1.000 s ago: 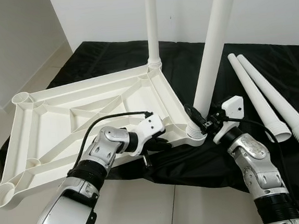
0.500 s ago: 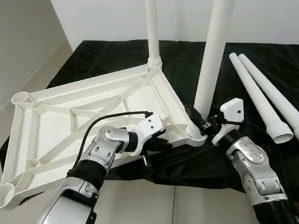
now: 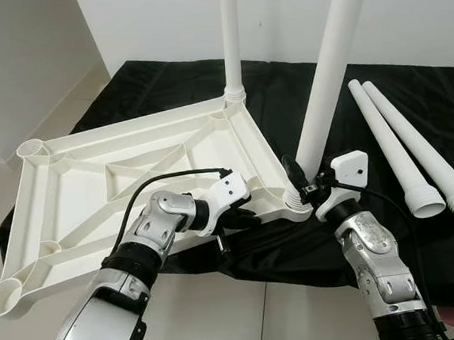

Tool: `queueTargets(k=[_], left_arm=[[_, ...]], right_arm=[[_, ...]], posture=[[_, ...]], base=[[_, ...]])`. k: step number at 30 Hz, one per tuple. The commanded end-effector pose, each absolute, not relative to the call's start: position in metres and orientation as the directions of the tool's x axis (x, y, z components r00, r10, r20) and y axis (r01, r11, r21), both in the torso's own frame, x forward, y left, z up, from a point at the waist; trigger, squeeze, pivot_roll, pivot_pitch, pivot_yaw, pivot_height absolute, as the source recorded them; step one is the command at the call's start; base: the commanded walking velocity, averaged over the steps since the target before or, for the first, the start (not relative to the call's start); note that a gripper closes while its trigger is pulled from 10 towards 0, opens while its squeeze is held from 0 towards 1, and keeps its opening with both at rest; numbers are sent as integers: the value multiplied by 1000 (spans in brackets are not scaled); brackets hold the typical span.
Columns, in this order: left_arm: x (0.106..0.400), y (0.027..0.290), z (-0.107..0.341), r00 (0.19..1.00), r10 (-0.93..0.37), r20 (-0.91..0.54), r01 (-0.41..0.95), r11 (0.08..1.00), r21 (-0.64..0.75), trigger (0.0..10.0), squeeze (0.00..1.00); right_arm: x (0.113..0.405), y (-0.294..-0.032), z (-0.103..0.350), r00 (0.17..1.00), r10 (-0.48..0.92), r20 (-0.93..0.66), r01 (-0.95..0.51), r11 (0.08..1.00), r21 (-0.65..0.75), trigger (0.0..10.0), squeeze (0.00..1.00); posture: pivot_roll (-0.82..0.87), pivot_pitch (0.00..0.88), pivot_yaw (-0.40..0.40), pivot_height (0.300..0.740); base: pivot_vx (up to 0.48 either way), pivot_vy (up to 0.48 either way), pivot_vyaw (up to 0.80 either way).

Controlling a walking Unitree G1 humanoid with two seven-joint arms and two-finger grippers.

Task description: Building children table

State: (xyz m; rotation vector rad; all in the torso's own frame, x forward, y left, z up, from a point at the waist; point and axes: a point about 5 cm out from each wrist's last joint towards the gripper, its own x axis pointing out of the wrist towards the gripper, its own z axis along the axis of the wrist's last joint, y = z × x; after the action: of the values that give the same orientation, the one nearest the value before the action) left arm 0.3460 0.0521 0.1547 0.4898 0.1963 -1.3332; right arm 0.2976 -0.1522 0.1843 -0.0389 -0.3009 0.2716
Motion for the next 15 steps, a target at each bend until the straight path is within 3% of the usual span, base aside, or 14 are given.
queueTargets(k=[1,15], left_arm=[[347,56,156,287,-888,-360,949,214,230,10000,0],[348,55,157,293,-889,-351,948,221,231,10000,0]], right_arm=[[297,-159,160,964,207,169,-198,978,-66,10000,0],[291,-148,162,962,203,182,-190,978,-89,10000,0]], posture=[[-171,107,77,740],[-171,117,69,740]], base=[[0,0,0],[0,0,0]])
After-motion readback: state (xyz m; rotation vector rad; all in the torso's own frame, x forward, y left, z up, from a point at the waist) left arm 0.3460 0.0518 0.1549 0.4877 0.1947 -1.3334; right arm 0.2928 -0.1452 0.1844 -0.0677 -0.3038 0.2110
